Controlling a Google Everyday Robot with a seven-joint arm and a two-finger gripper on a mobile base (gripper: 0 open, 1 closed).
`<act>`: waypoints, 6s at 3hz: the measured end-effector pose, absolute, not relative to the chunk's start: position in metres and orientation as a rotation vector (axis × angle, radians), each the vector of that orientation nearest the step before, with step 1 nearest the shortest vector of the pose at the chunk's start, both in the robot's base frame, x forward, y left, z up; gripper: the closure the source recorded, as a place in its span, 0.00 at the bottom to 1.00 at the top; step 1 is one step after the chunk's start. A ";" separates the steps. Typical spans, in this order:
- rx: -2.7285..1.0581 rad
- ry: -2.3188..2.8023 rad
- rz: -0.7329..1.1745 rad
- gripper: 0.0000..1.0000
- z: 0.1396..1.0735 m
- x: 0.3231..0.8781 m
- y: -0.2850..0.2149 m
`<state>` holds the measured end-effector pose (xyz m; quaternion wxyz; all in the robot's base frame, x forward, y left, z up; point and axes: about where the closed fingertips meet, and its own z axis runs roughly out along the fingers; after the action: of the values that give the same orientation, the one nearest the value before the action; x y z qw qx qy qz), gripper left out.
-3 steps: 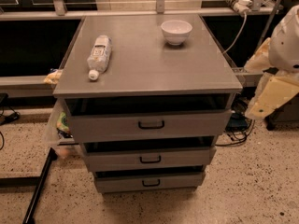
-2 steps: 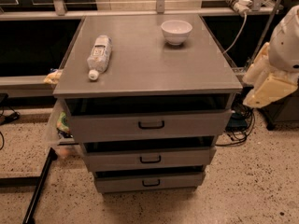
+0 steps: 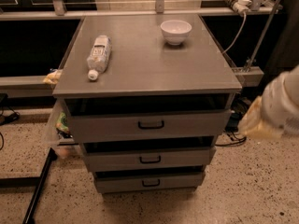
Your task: Open bottom drawer
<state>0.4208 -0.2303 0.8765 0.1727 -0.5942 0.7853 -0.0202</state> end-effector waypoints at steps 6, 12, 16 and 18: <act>-1.495 2.188 0.312 1.00 0.505 0.447 -0.247; -1.487 2.036 0.407 0.58 0.269 0.499 -0.212; -1.554 1.920 0.428 0.00 0.222 0.523 -0.182; -1.583 1.867 0.461 0.00 0.202 0.547 -0.163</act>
Offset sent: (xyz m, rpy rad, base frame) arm 0.0275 -0.0221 -0.3588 0.3673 0.1803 -0.1114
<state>0.5470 -0.1629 0.2022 0.3196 -0.6021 0.7103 0.1753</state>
